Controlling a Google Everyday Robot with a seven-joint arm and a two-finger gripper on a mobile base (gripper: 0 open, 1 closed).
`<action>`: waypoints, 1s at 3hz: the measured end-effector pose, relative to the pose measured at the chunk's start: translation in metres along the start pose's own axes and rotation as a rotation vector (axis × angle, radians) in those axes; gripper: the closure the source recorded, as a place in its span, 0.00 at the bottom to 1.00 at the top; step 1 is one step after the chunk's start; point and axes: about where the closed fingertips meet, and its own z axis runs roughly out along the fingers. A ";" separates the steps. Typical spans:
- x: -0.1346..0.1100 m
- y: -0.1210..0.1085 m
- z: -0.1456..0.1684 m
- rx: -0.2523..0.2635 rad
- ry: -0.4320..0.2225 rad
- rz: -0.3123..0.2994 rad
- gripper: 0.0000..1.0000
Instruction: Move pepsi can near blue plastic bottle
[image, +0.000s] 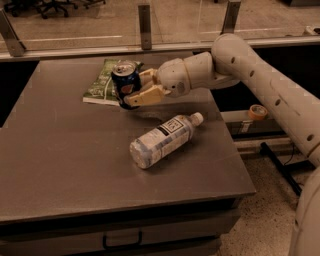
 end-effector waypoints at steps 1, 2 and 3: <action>0.011 0.009 -0.025 0.016 0.042 0.029 1.00; 0.027 0.020 -0.041 0.033 0.069 0.068 0.83; 0.048 0.037 -0.049 0.040 0.082 0.112 0.52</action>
Offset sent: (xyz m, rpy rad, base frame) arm -0.0220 -0.0807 -0.0330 -0.1086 0.0853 -0.1033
